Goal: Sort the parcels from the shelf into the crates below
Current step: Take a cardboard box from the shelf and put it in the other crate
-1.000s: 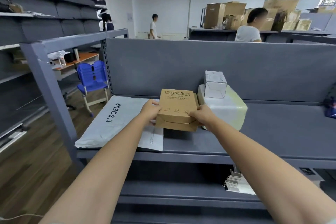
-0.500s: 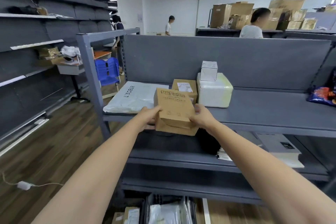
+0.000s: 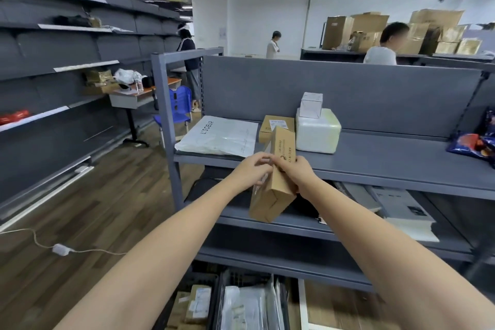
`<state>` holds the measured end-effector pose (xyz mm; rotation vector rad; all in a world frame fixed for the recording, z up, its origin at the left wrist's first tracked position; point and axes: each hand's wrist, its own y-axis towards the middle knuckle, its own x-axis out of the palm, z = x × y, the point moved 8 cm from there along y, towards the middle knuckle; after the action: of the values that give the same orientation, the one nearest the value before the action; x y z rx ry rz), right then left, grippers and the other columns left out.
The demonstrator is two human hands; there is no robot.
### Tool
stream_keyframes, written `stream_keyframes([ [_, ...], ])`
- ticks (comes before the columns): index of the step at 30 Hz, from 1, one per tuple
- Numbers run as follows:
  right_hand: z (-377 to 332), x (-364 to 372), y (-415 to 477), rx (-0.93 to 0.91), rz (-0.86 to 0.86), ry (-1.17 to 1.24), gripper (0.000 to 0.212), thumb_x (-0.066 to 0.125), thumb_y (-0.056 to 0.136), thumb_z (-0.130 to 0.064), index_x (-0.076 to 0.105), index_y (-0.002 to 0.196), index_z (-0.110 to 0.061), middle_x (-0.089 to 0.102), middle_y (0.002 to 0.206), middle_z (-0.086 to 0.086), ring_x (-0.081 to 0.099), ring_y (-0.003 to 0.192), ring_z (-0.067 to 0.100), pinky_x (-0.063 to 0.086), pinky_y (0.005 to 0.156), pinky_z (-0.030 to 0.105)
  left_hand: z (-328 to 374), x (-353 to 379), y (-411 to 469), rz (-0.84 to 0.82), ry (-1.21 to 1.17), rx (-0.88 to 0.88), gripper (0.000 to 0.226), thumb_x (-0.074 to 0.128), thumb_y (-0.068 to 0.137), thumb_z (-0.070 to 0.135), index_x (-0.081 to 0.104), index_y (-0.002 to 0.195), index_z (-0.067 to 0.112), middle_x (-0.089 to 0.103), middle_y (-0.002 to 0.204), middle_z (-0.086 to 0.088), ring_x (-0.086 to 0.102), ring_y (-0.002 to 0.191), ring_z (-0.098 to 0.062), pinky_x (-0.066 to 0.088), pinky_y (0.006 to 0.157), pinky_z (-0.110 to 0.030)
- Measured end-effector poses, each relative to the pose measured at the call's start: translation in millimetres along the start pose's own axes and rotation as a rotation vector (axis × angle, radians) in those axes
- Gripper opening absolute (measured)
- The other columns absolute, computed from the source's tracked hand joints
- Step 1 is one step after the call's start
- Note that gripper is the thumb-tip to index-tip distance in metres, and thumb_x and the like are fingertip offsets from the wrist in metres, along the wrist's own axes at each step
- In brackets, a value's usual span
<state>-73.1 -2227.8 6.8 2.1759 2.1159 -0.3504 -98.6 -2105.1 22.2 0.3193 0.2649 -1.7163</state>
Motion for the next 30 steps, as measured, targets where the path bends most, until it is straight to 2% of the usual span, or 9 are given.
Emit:
stream_keyframes([
  [3,3.4,-9.0,-5.9,0.020,0.019,-0.008,0.064,0.072,0.078,-0.037,0.046,0.130,-0.009,0.060,0.123,0.011,0.059,0.101,0.026,0.049,0.075,0.035,2.2,2.0,-4.5,-0.023,0.081,0.030,0.041,0.041,0.096,0.006,0.051,0.133,0.020,0.053,0.135,-0.004,0.051,0.122,-0.021,0.048,0.099,-0.038],
  [5,3.6,-13.9,-7.4,0.006,0.031,-0.011,0.060,0.069,0.081,-0.030,0.043,0.132,-0.009,0.059,0.126,0.011,0.057,0.097,0.024,0.045,0.075,0.032,-0.9,1.3,-5.8,-0.005,0.138,0.029,0.040,0.041,0.097,0.006,0.051,0.134,0.019,0.051,0.138,-0.005,0.047,0.127,-0.019,0.042,0.100,-0.031],
  [10,1.0,-17.8,-7.6,-0.019,-0.007,0.065,0.054,0.050,0.092,-0.023,0.033,0.143,-0.020,0.053,0.133,0.008,0.057,0.108,0.026,0.046,0.080,0.032,-25.4,-17.1,0.9,0.117,0.197,-0.073,0.051,0.048,0.097,0.027,0.032,0.144,0.015,0.046,0.143,-0.002,0.045,0.131,-0.024,0.038,0.106,-0.033],
  [12,-0.2,-16.1,-6.2,-0.042,-0.036,0.056,0.049,0.042,0.095,-0.023,0.034,0.144,-0.028,0.055,0.132,0.005,0.058,0.107,0.024,0.048,0.073,0.029,-37.0,-23.7,2.2,0.127,0.114,-0.162,0.062,0.051,0.095,0.035,0.025,0.146,0.011,0.044,0.142,0.000,0.045,0.131,-0.025,0.038,0.101,-0.033],
  [14,0.9,-9.6,-2.6,-0.078,-0.079,-0.006,0.047,0.035,0.098,-0.020,0.035,0.144,-0.031,0.058,0.129,0.004,0.059,0.104,0.022,0.051,0.075,0.031,-41.4,-28.3,6.3,0.122,0.057,-0.164,0.053,0.057,0.093,0.028,0.036,0.140,0.012,0.051,0.139,-0.004,0.051,0.125,-0.025,0.042,0.096,-0.035],
  [17,9.1,6.5,5.3,-0.107,-0.102,-0.139,0.047,0.030,0.100,-0.016,0.036,0.144,-0.030,0.059,0.128,0.000,0.059,0.112,0.022,0.049,0.094,0.036,-50.3,-41.7,10.5,0.173,0.131,-0.135,0.039,0.062,0.089,0.016,0.051,0.126,0.010,0.058,0.132,-0.009,0.055,0.120,-0.027,0.046,0.097,-0.037],
  [20,24.5,30.0,15.0,-0.071,-0.122,-0.263,0.042,0.035,0.097,-0.009,0.046,0.136,-0.020,0.060,0.129,0.006,0.058,0.112,0.024,0.049,0.093,0.036,-72.2,-65.5,14.2,0.237,0.171,-0.154,0.038,0.066,0.086,0.015,0.056,0.122,0.006,0.060,0.128,-0.012,0.057,0.118,-0.027,0.047,0.097,-0.038],
  [24,57.8,66.8,31.3,0.040,-0.121,-0.255,0.039,0.046,0.093,-0.006,0.052,0.131,-0.013,0.064,0.118,0.013,0.063,0.104,0.035,0.056,0.085,0.049,-111.0,-93.5,17.1,0.243,0.257,-0.182,0.048,0.066,0.085,0.023,0.050,0.128,0.009,0.057,0.130,-0.009,0.055,0.118,-0.025,0.046,0.090,-0.033],
  [30,144.5,143.5,49.3,0.191,-0.195,-0.118,0.028,0.058,0.090,-0.013,0.062,0.117,-0.021,0.067,0.099,0.009,0.064,0.085,0.028,0.057,0.081,0.047,-215.4,-121.6,13.0,0.223,0.372,-0.315,0.056,0.066,0.084,0.036,0.044,0.132,0.017,0.055,0.133,-0.003,0.053,0.120,-0.023,0.047,0.093,-0.035],
])
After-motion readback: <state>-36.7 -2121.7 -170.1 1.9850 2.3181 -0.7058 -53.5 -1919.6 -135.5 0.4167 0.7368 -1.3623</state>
